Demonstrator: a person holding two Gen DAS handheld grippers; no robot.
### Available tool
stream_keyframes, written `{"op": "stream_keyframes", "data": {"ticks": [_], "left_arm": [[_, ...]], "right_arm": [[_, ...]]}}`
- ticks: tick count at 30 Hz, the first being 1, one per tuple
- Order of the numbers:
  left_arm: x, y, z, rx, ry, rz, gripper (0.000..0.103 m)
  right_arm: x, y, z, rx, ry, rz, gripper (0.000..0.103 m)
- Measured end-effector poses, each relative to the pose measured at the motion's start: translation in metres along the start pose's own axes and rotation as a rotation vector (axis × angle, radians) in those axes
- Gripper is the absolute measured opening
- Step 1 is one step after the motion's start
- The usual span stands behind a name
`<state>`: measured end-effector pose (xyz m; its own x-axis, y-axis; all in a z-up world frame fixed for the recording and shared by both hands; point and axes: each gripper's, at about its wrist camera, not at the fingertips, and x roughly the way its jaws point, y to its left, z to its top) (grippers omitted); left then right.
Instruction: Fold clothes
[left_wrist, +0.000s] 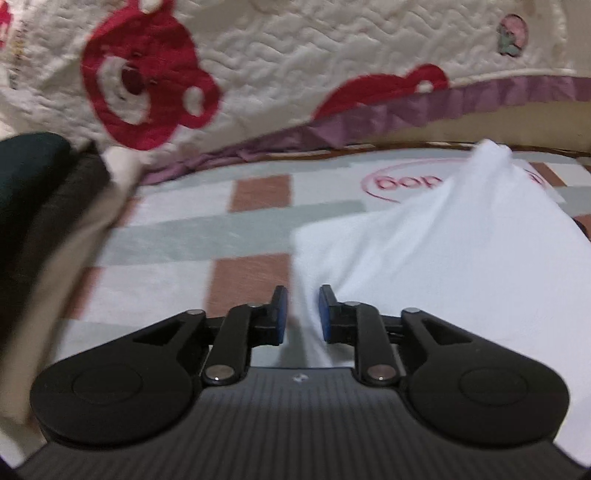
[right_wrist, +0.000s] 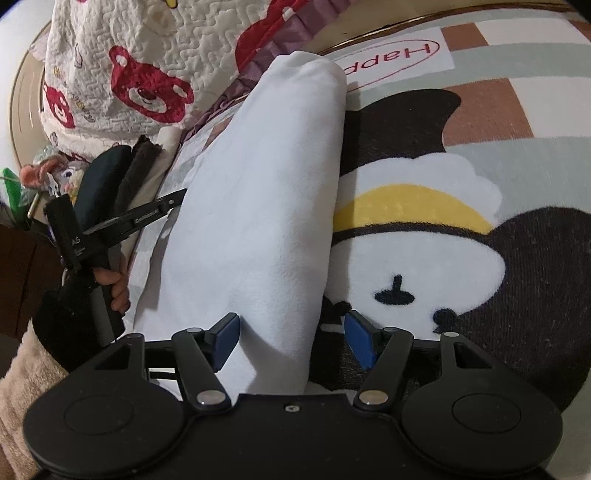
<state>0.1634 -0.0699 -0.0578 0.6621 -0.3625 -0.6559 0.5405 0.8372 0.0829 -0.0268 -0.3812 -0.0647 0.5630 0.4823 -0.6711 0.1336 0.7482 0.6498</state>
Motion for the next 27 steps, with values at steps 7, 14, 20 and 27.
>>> {"op": "stream_keyframes", "data": {"ticks": [7, 14, 20, 27], "left_arm": [[-0.035, -0.045, 0.022, 0.155, 0.037, -0.354, 0.022], [-0.001, -0.056, -0.005, 0.134, 0.14, -0.393, 0.023], [0.002, -0.053, 0.003, 0.088, 0.189, -0.406, 0.024], [-0.021, -0.046, -0.011, 0.11, 0.159, -0.45, 0.025]], "right_arm": [[-0.001, -0.007, 0.0, 0.04, -0.006, 0.034, 0.068], [-0.001, -0.013, 0.0, 0.083, -0.014, 0.064, 0.067], [0.021, -0.029, -0.005, 0.267, 0.175, 0.303, 0.071], [0.025, -0.014, -0.002, 0.19, 0.178, 0.292, 0.029]]}}
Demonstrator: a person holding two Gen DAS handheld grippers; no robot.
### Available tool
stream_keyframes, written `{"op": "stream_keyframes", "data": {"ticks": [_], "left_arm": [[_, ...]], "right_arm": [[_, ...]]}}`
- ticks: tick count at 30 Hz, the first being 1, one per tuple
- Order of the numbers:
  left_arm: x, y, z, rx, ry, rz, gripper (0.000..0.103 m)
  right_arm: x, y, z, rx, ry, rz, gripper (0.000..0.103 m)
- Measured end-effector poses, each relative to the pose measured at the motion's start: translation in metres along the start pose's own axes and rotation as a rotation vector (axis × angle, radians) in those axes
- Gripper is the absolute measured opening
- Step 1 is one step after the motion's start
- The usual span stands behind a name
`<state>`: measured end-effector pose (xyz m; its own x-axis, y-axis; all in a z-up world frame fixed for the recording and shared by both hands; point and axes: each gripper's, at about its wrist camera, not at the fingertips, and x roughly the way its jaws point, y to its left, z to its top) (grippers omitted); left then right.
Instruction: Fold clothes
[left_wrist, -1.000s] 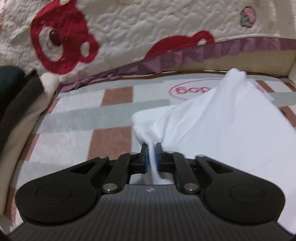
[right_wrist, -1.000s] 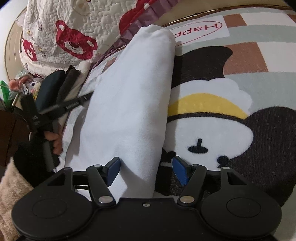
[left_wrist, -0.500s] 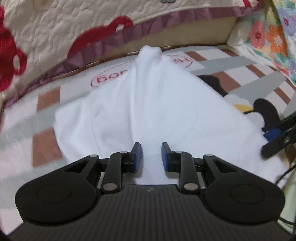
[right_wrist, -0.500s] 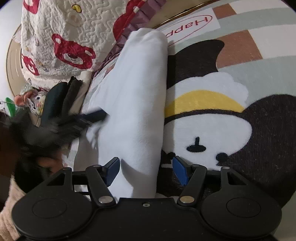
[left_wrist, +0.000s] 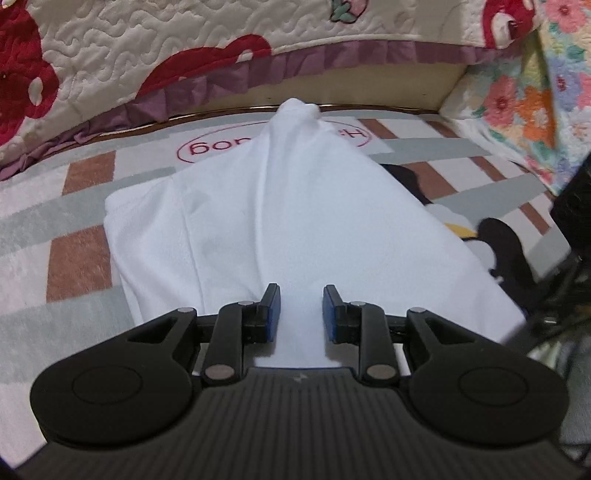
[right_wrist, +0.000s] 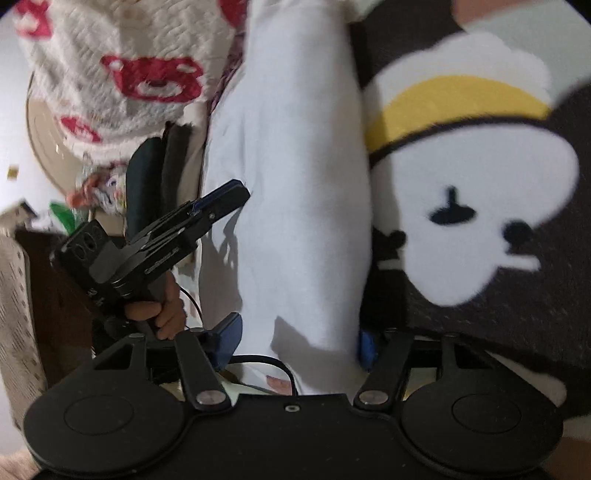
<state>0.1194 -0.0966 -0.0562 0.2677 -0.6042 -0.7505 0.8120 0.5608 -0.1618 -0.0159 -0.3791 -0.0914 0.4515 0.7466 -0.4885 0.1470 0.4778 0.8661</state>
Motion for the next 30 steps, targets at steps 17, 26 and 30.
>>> {"op": "stream_keyframes", "data": {"ticks": [17, 26, 30], "left_arm": [[-0.132, 0.017, -0.003, -0.153, -0.319, -0.196, 0.054], [-0.094, -0.046, -0.015, 0.175, -0.136, 0.058, 0.061], [-0.088, -0.036, -0.01, 0.134, -0.157, 0.127, 0.054]], "right_arm": [[-0.032, 0.076, 0.087, -0.102, -0.242, 0.213, 0.016], [-0.033, 0.074, 0.072, -0.061, -0.304, 0.195, 0.016], [-0.04, 0.064, 0.067, -0.027, -0.317, 0.204, 0.016]]}}
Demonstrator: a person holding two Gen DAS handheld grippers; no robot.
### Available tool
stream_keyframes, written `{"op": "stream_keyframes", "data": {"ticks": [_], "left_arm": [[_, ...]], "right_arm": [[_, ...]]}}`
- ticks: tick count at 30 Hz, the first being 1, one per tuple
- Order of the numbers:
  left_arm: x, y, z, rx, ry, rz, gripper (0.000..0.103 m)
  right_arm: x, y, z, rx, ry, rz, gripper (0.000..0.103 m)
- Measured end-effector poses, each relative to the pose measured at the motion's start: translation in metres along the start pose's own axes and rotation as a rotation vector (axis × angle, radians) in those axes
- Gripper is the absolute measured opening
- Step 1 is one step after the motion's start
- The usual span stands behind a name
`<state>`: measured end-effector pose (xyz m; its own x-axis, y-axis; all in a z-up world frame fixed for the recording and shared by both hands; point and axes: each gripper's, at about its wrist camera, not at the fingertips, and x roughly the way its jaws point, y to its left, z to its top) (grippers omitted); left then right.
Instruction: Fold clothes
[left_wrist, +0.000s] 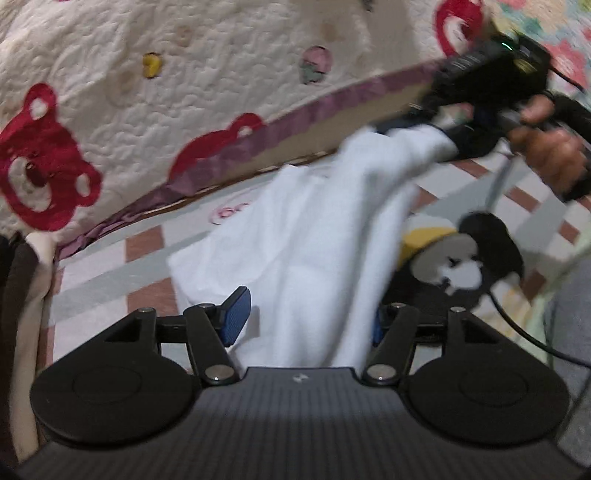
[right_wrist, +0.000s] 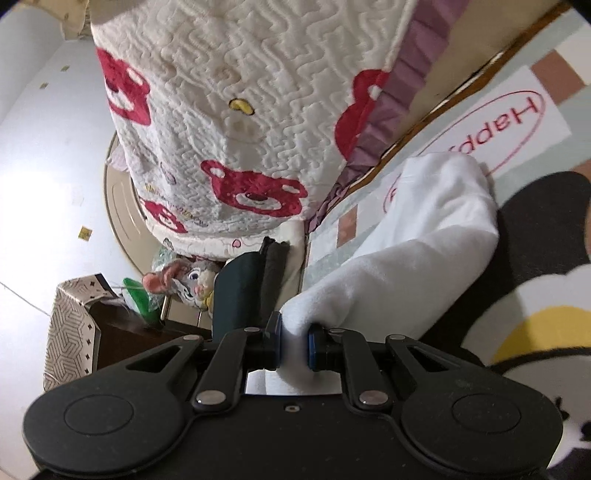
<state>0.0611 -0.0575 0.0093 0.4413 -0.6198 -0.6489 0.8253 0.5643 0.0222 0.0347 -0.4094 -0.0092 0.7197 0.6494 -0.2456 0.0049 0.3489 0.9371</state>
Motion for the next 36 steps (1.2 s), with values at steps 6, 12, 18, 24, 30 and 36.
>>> {"op": "stream_keyframes", "data": {"ticks": [6, 12, 18, 24, 30, 36], "left_arm": [[-0.005, 0.013, -0.003, -0.063, 0.019, -0.069, 0.021], [0.011, -0.005, -0.008, -0.021, 0.078, -0.049, 0.019], [0.008, 0.0, -0.01, -0.101, 0.096, -0.042, 0.021], [0.008, -0.004, -0.014, -0.104, 0.079, -0.018, 0.02], [0.003, -0.008, -0.015, -0.056, 0.019, 0.035, 0.017], [-0.015, -0.018, -0.006, 0.012, -0.162, 0.104, 0.018]], "right_arm": [[-0.019, -0.013, -0.012, 0.052, 0.048, -0.035, 0.025], [-0.049, -0.044, -0.03, 0.168, 0.004, -0.093, 0.055], [-0.041, -0.069, -0.011, 0.215, 0.02, -0.164, 0.071], [0.022, -0.092, 0.016, 0.272, 0.139, -0.172, 0.077], [0.06, -0.06, 0.03, -0.059, 0.139, -0.321, 0.035], [0.01, 0.025, -0.003, -0.494, -0.102, -0.327, 0.033]]}}
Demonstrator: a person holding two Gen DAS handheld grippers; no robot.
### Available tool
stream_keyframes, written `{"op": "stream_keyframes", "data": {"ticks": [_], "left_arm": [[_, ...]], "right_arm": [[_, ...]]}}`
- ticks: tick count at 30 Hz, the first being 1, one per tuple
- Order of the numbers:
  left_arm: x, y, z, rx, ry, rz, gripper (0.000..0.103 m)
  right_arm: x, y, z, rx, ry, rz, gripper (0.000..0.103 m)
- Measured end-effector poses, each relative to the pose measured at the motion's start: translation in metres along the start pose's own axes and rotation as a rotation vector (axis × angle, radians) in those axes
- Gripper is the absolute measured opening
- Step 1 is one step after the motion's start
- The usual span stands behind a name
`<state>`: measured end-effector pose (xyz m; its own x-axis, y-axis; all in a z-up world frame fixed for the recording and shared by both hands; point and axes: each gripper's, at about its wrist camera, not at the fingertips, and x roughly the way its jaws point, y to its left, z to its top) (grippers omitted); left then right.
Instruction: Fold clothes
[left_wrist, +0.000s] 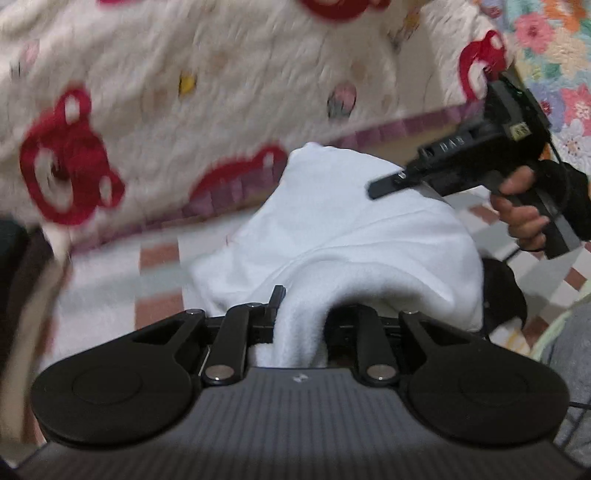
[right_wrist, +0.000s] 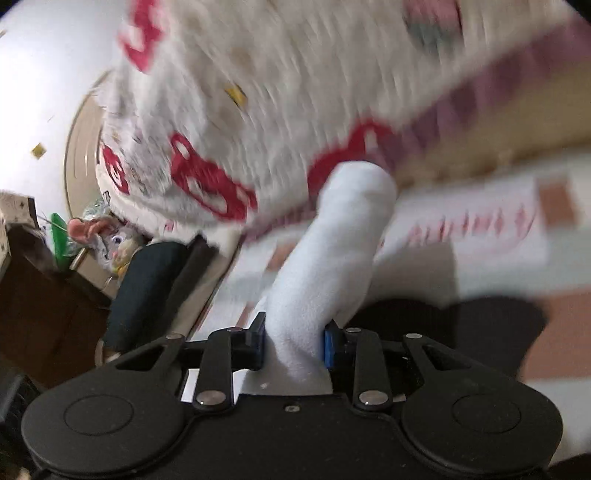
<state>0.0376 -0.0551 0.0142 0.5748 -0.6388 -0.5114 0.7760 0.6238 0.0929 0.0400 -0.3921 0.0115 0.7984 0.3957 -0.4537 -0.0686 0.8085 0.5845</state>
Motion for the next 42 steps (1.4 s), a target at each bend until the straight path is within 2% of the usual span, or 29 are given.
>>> {"op": "stream_keyframes", "data": {"ticks": [2, 4, 6, 8, 11, 12, 13, 15, 18, 20, 24, 28, 34, 39, 42], "left_arm": [[0.013, -0.011, -0.001, 0.054, 0.015, 0.044, 0.023], [0.035, -0.013, -0.009, 0.047, 0.09, 0.06, 0.027], [0.048, -0.011, -0.015, 0.019, 0.153, 0.085, 0.035], [0.052, -0.004, -0.02, -0.053, 0.211, 0.111, 0.051], [0.039, 0.02, -0.023, -0.304, 0.296, 0.145, 0.054], [0.037, 0.03, -0.027, -0.416, 0.328, 0.128, 0.055], [0.035, 0.04, -0.032, -0.546, 0.361, 0.09, 0.054], [0.036, 0.058, -0.053, -0.833, 0.395, -0.053, 0.054], [0.032, 0.073, -0.091, -1.213, 0.369, -0.201, 0.054], [0.028, 0.077, -0.104, -1.328, 0.349, -0.231, 0.054], [0.017, 0.076, -0.105, -1.384, 0.273, -0.233, 0.055], [0.011, 0.076, -0.099, -1.404, 0.197, -0.236, 0.058], [0.012, 0.067, -0.094, -1.405, 0.185, -0.229, 0.061], [0.006, 0.04, -0.073, -1.271, 0.139, -0.25, 0.062], [0.006, 0.023, -0.069, -1.258, 0.104, -0.264, 0.065]], "right_arm": [[-0.011, 0.0, -0.002, -0.051, -0.012, -0.09, 0.035], [-0.006, -0.021, -0.004, 0.001, 0.046, -0.165, 0.037], [0.0, -0.043, -0.011, 0.063, 0.101, -0.227, 0.043], [-0.005, -0.057, -0.024, 0.111, 0.109, -0.238, 0.045], [-0.018, -0.068, -0.04, 0.163, 0.084, -0.248, 0.056], [-0.023, -0.071, -0.045, 0.188, 0.076, -0.245, 0.057], [-0.029, -0.075, -0.049, 0.224, 0.073, -0.234, 0.058], [-0.032, -0.082, -0.055, 0.325, 0.074, -0.183, 0.059], [-0.034, -0.085, -0.067, 0.431, 0.088, -0.103, 0.061], [-0.034, -0.082, -0.078, 0.466, 0.102, -0.055, 0.063], [-0.033, -0.077, -0.096, 0.525, 0.128, 0.032, 0.068], [-0.028, -0.076, -0.097, 0.516, 0.143, 0.049, 0.071], [-0.014, -0.079, -0.101, 0.544, 0.181, 0.065, 0.072], [-0.015, -0.087, -0.105, 0.616, 0.192, 0.107, 0.072], [-0.01, -0.084, -0.105, 0.61, 0.229, 0.126, 0.072]]}}
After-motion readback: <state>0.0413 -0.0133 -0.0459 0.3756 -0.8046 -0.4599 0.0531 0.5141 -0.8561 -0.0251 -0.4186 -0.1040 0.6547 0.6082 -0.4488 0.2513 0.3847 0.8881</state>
